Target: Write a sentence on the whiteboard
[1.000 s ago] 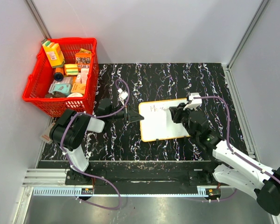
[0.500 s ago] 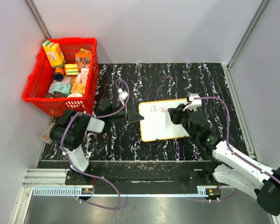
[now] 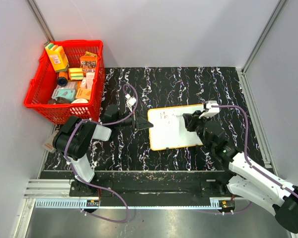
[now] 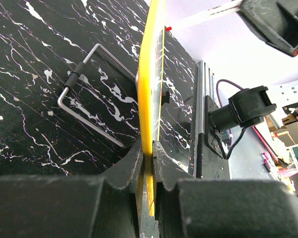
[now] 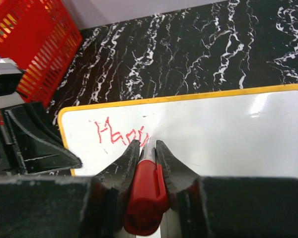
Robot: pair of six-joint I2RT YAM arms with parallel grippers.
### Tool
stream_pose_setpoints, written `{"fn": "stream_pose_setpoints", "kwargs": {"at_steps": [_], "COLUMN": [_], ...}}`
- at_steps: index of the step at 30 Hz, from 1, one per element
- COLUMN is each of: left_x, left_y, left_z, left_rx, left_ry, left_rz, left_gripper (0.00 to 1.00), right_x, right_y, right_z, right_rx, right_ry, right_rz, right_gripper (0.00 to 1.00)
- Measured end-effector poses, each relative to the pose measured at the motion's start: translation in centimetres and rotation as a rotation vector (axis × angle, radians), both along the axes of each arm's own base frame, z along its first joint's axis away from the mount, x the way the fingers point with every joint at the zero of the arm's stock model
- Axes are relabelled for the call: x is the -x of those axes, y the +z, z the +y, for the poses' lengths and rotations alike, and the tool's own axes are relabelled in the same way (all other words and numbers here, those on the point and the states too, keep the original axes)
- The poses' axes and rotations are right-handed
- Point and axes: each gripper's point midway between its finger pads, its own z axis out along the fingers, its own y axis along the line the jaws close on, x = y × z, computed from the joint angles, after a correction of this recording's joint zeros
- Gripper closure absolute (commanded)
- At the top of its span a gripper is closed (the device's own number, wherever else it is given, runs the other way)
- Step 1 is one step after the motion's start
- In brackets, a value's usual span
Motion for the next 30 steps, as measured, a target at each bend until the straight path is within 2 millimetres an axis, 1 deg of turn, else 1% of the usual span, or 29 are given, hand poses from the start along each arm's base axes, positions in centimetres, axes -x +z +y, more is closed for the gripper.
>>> {"fn": "stream_pose_setpoints", "kwargs": {"at_steps": [2, 5, 30], "left_x": [0.00, 0.00, 0.00], "left_y": [0.00, -0.01, 0.07], "left_z": [0.00, 0.00, -0.03], "left_rx": [0.000, 0.000, 0.002], "left_ry": [0.000, 0.000, -0.001], "left_rz": [0.000, 0.001, -0.004], "left_gripper": [1.00, 1.00, 1.00], "right_x": [-0.28, -0.45, -0.91], "right_y": [-0.74, -1.21, -0.38], "right_z": [-0.04, -0.03, -0.19], "right_rx": [0.019, 0.029, 0.017], "right_ry": [-0.011, -0.017, -0.038], "right_rz": [0.017, 0.028, -0.004], "right_gripper": [1.00, 1.00, 1.00]}}
